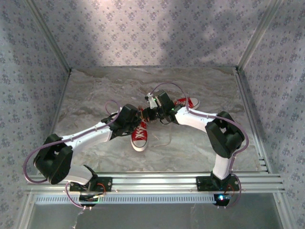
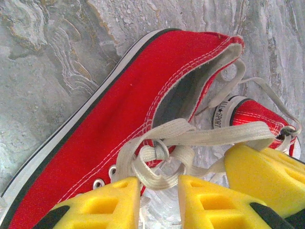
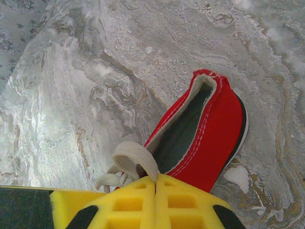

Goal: Tie the shoes

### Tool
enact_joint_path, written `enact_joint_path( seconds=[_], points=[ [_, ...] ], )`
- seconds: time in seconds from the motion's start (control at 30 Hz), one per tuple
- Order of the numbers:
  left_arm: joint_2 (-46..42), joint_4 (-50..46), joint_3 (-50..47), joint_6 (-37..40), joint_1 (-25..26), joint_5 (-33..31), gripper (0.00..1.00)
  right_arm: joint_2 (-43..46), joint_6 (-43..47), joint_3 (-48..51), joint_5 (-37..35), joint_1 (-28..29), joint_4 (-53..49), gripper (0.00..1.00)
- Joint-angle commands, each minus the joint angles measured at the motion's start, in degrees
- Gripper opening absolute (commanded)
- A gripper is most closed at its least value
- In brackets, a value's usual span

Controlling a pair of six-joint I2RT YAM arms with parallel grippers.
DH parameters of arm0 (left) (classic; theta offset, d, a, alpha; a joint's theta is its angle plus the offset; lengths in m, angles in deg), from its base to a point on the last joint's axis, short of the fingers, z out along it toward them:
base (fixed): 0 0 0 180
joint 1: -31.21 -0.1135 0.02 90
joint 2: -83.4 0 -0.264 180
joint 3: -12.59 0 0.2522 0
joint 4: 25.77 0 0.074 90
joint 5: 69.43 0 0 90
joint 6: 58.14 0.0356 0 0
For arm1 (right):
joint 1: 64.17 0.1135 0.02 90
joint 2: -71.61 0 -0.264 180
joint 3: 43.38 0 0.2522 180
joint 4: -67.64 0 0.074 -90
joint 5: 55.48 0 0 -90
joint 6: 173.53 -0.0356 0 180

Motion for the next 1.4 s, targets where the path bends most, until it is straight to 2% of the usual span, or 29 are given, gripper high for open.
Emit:
enact_joint_path(
  seconds=[0.0, 0.43, 0.67, 1.1, 1.37],
  points=[
    [0.78, 0.37, 0.83, -0.1, -0.55, -0.59, 0.26, 1.15, 0.6, 0.57, -0.77, 0.1, -0.21, 0.0],
    [0.01, -0.73, 0.47, 0.85, -1.15, -1.35, 0.07, 1.24, -6.58, 0.14, 4.49, -1.31, 0.43, 0.0],
    [-2.15, -1.65, -0.05, 2.46, -1.14, -2.37, 0.0, 1.16, -10.86, -0.59, 6.46, -1.97, 0.38, 0.0],
    [-6.74, -0.95, -3.25, 7.52, -2.42, 0.68, 0.0, 0.98, -9.41, -2.7, 4.48, -1.88, -1.97, 0.0],
    [-8.0, 3.87, -6.09, 14.38, -4.24, 6.85, 0.0, 0.63, -8.75, -3.14, 4.11, -1.88, -2.68, 0.0]
  ],
)
